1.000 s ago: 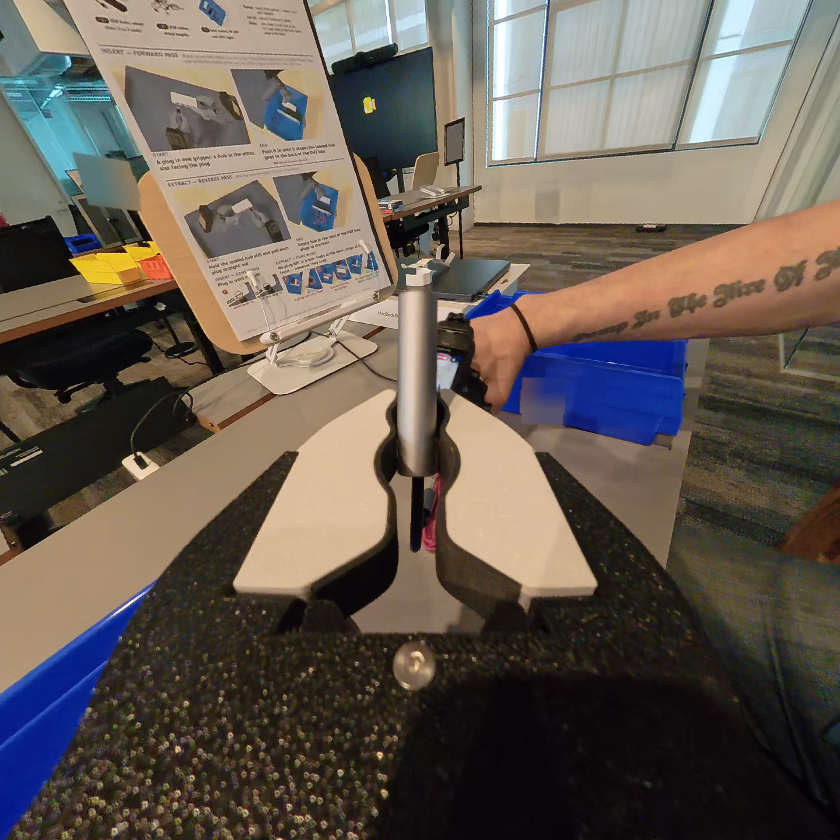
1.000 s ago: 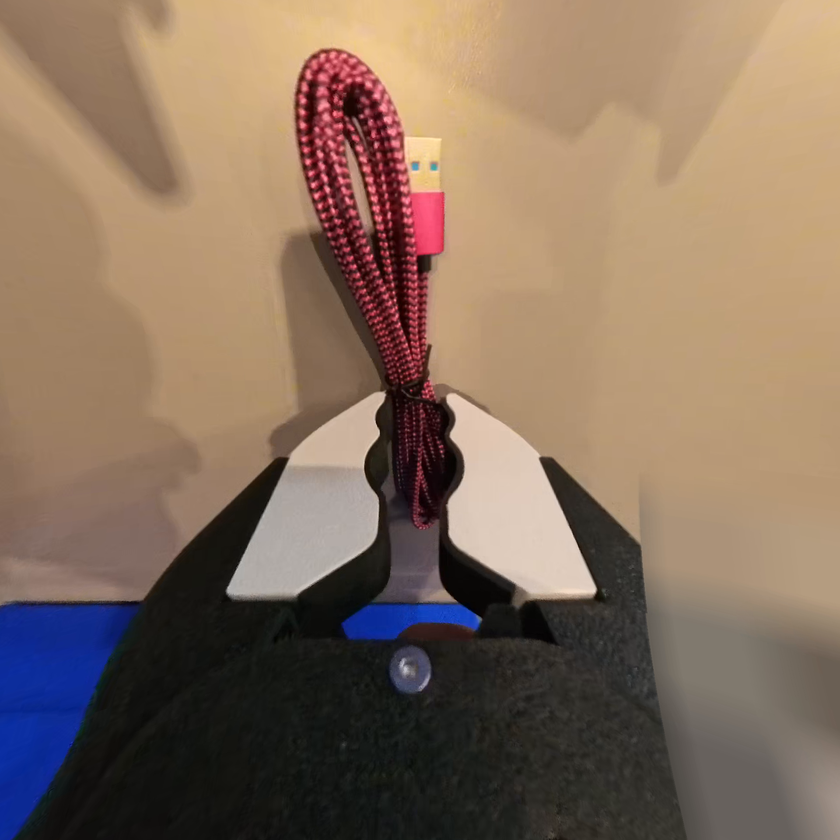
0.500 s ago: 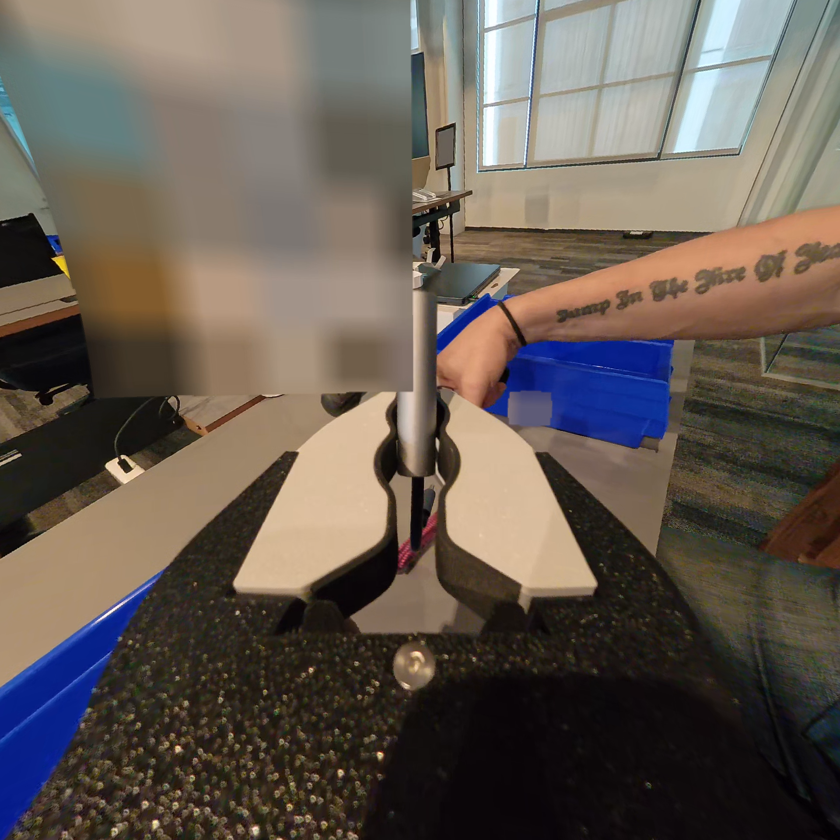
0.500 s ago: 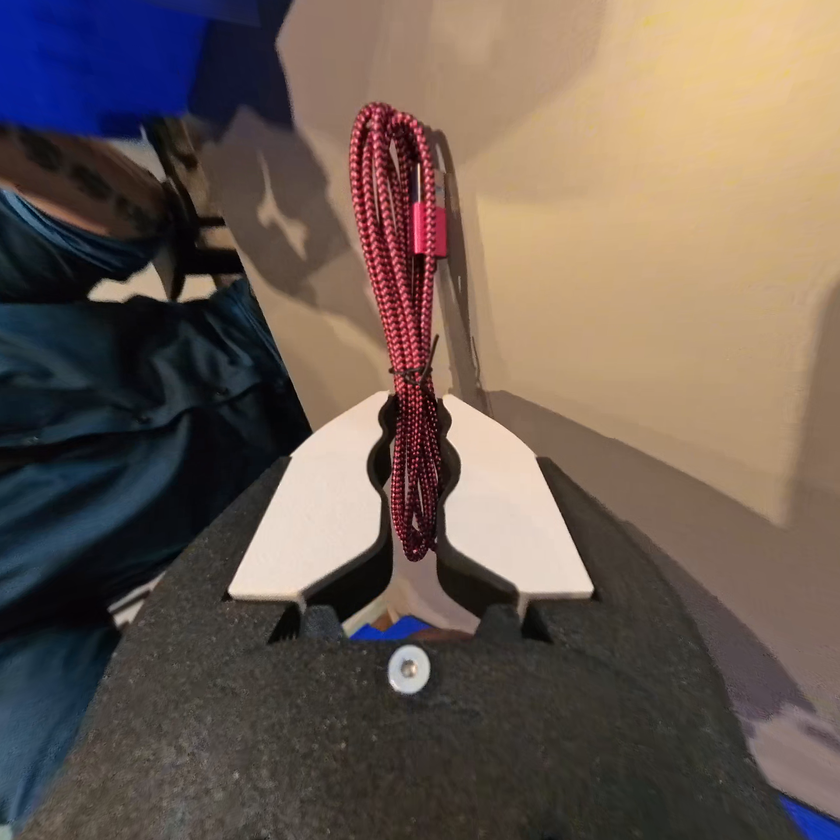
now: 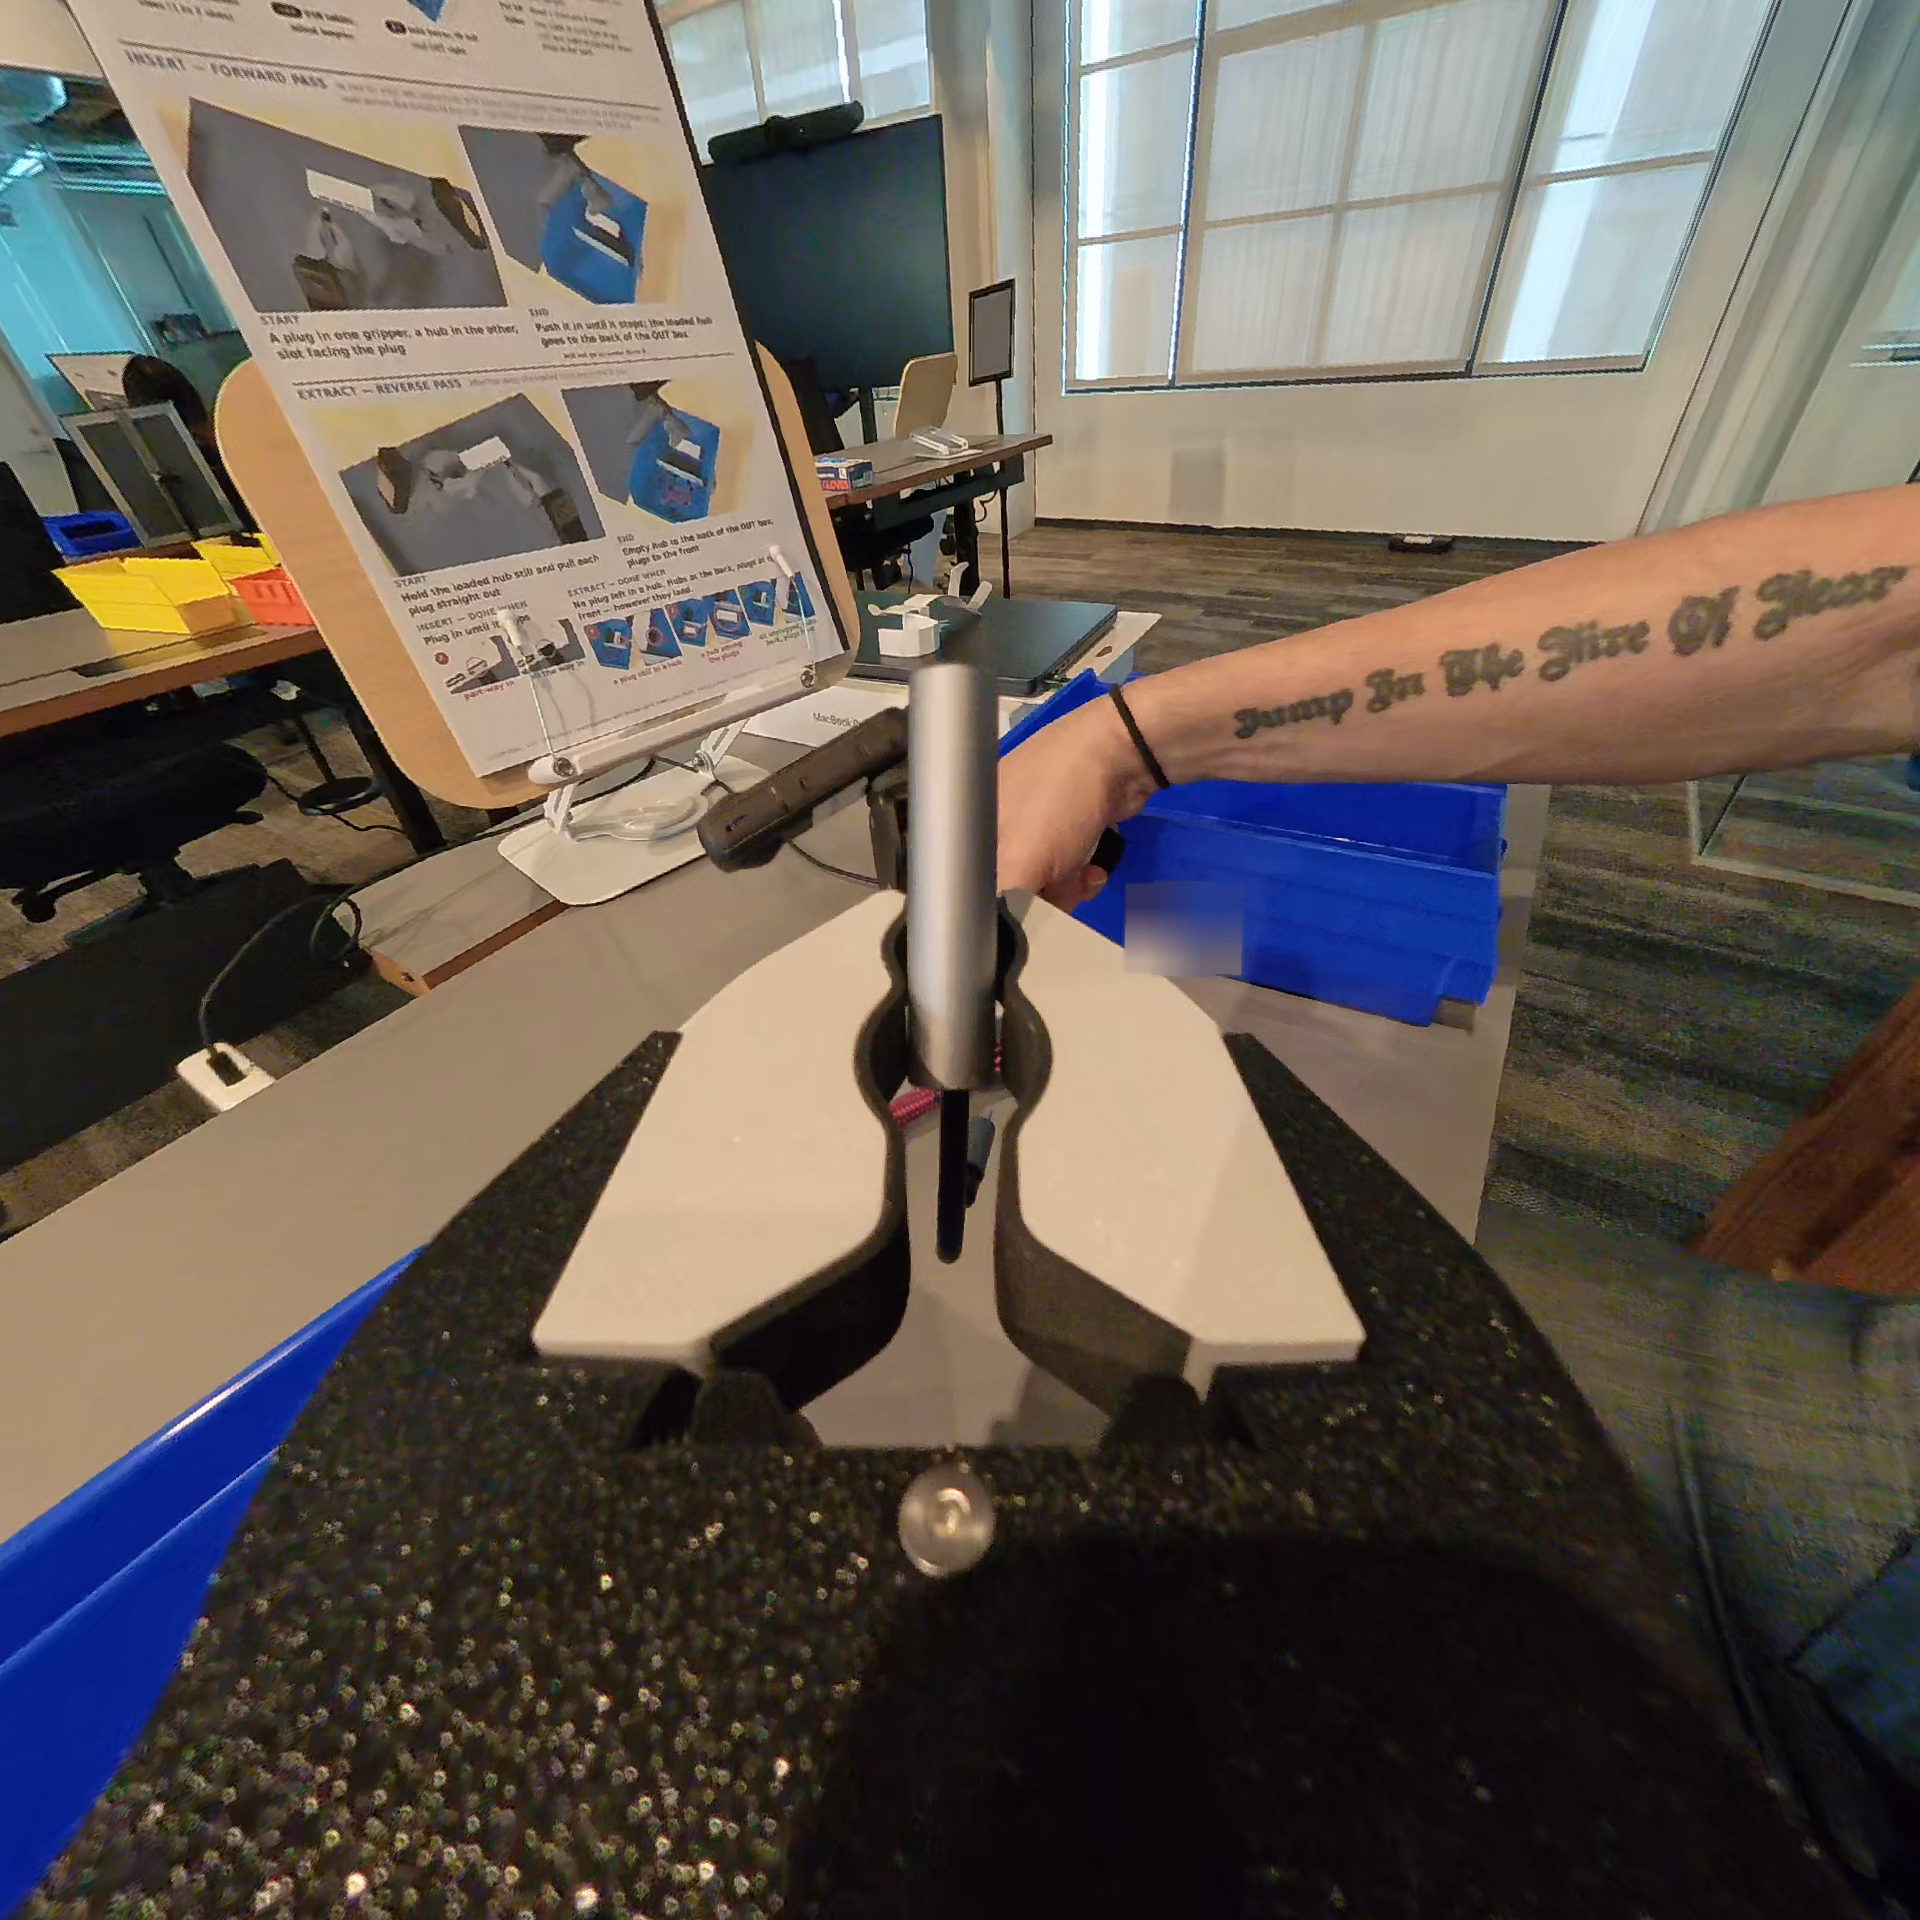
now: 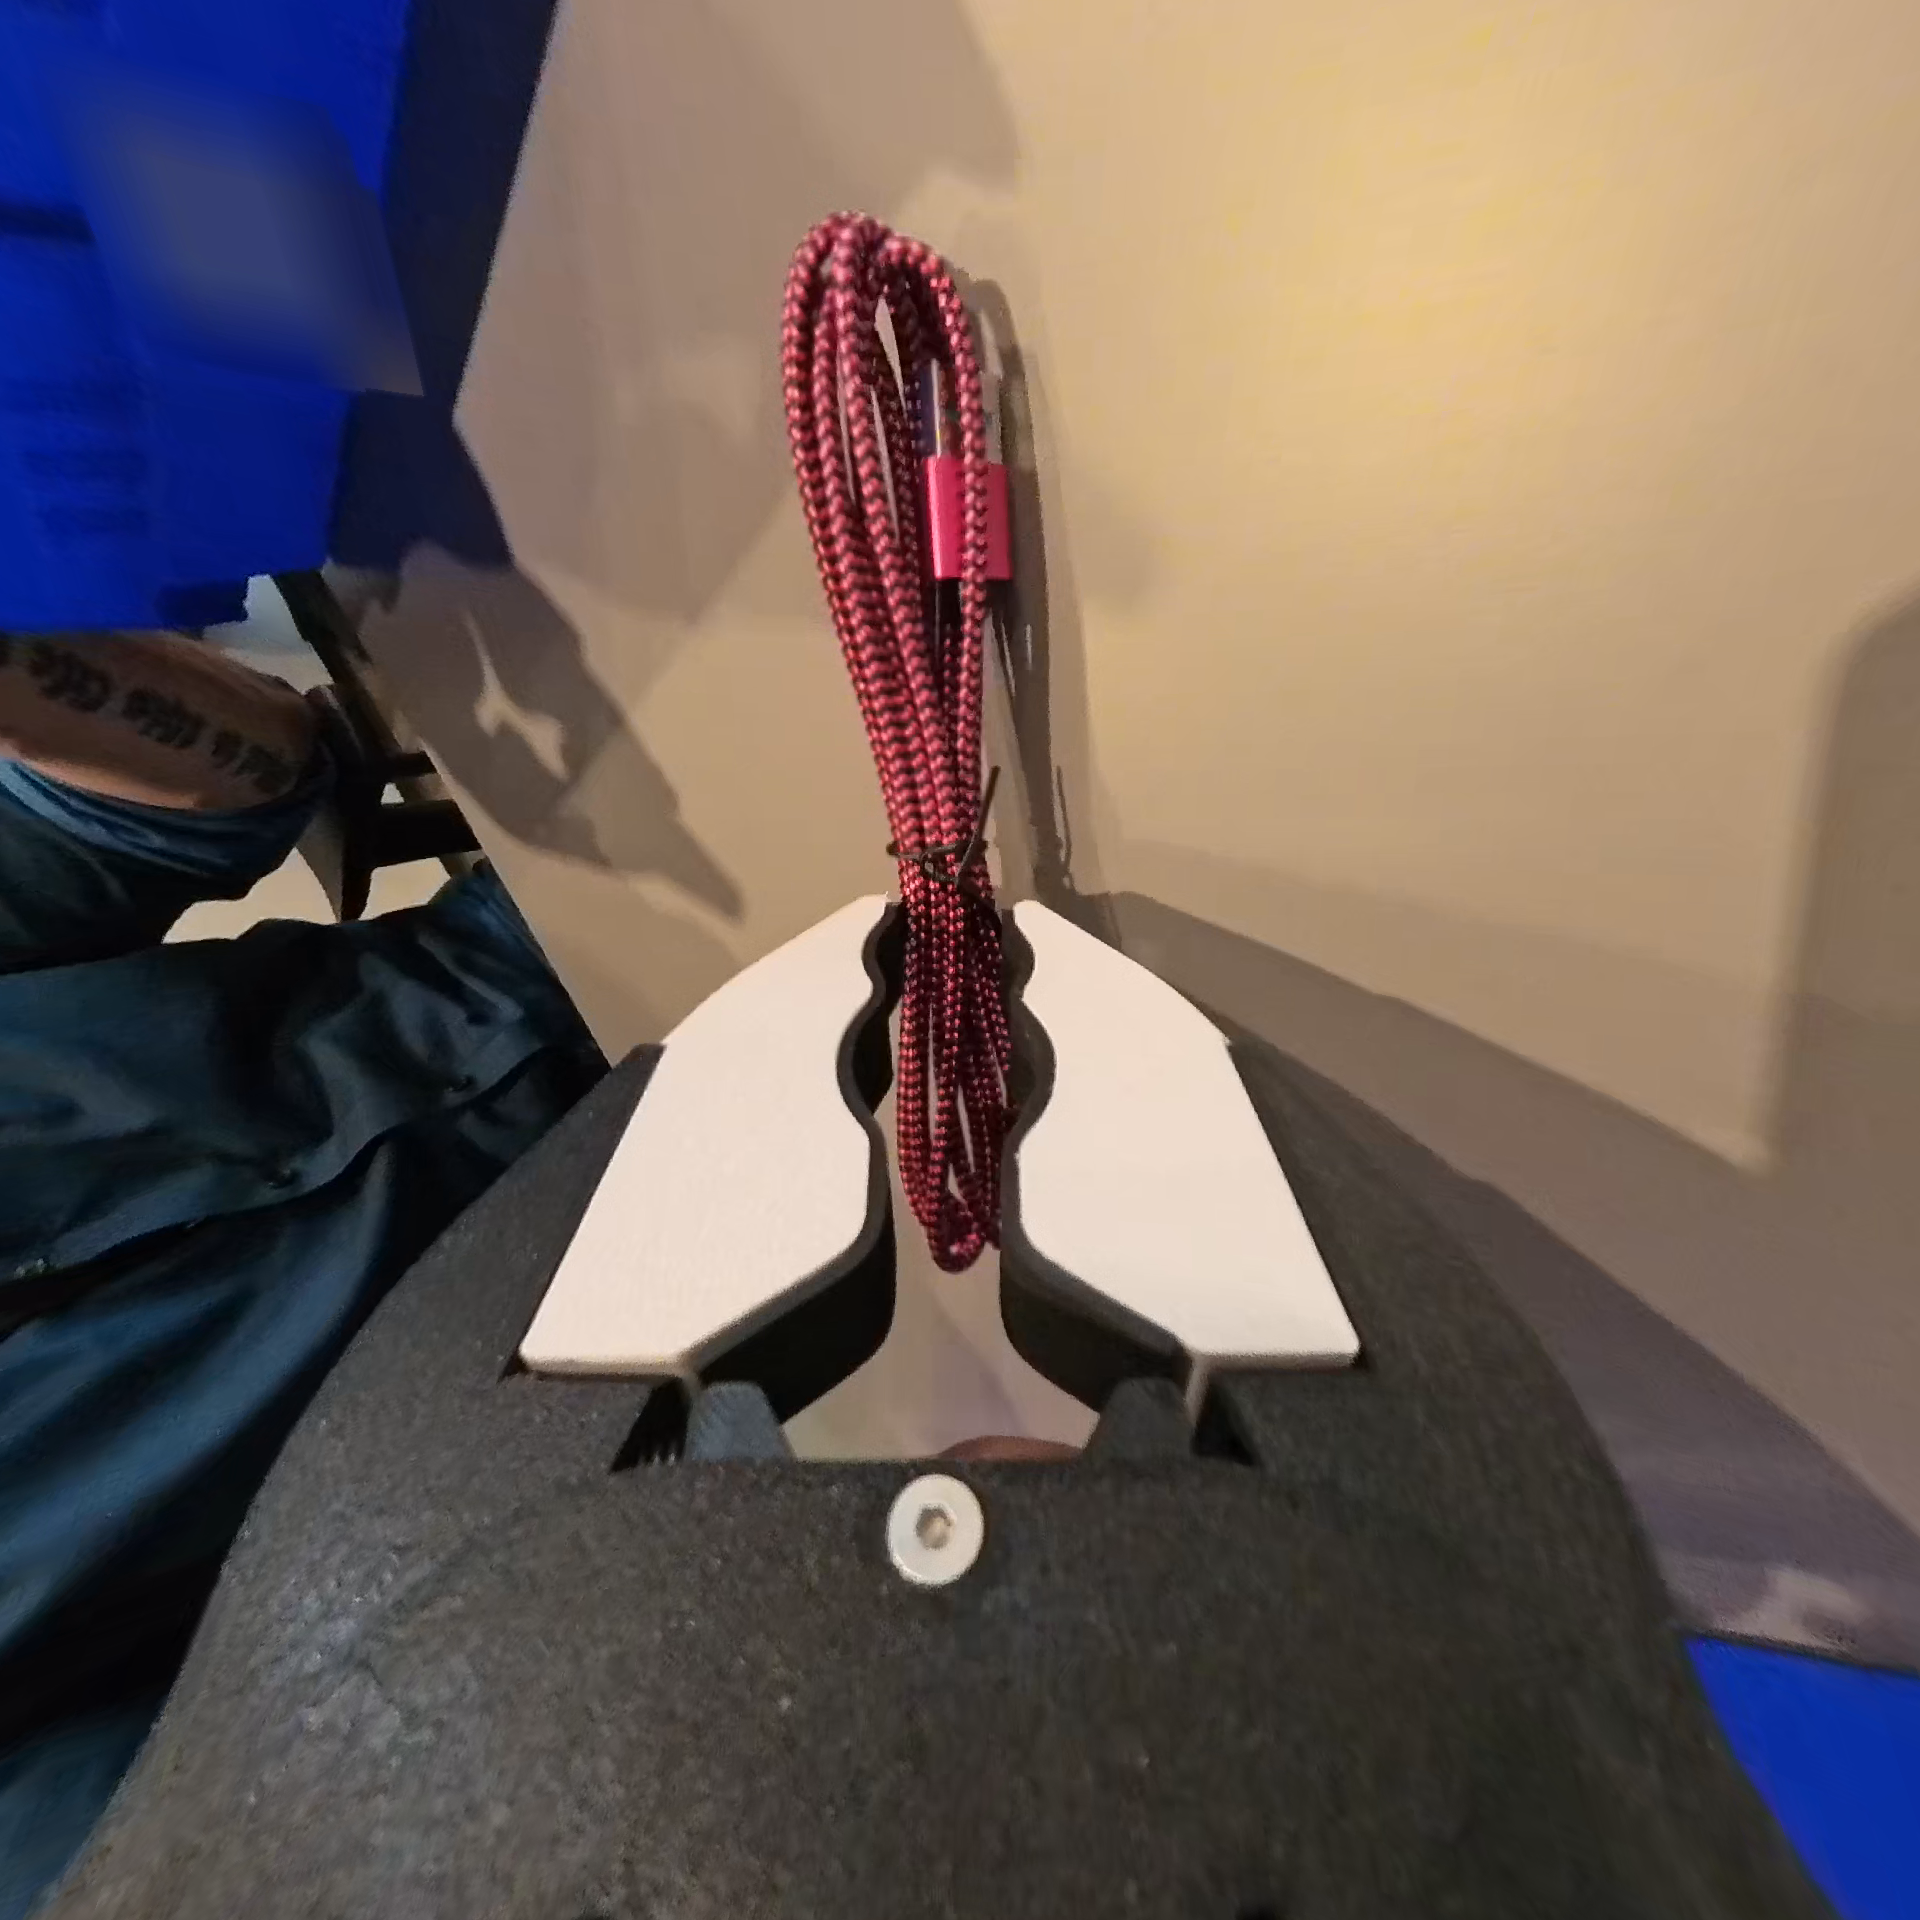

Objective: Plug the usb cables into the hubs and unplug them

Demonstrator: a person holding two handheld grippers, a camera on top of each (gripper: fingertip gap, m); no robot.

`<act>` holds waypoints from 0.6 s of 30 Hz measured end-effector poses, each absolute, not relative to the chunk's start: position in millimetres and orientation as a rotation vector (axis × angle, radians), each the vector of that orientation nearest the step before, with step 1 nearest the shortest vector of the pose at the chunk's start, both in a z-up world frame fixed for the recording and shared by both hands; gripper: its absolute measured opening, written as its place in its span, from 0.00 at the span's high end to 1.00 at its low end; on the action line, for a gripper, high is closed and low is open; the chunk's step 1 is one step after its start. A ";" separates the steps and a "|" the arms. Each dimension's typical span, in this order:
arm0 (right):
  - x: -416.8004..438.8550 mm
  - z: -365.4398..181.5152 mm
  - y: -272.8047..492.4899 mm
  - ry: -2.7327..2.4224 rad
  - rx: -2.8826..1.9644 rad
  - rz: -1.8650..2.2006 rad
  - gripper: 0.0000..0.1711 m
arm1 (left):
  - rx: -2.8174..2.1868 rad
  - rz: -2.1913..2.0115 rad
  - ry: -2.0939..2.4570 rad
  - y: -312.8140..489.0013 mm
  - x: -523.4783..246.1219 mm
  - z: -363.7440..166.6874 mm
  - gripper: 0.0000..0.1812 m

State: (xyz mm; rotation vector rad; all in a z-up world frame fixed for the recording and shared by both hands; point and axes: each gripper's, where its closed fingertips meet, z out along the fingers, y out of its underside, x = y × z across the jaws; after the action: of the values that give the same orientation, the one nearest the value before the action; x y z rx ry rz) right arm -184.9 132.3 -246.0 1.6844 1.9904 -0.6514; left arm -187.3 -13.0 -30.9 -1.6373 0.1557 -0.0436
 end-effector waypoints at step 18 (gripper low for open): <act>-219.3 -214.8 140.5 3.737 0.888 0.351 0.92 | -1.608 -0.028 0.126 -15.0 -191.3 -24.1 0.93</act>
State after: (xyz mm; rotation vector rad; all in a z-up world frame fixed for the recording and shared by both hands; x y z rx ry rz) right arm -219.3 140.5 -214.8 0.8882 3.7371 0.3508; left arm -191.3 -15.0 -24.1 -1.6076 0.1257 -0.0284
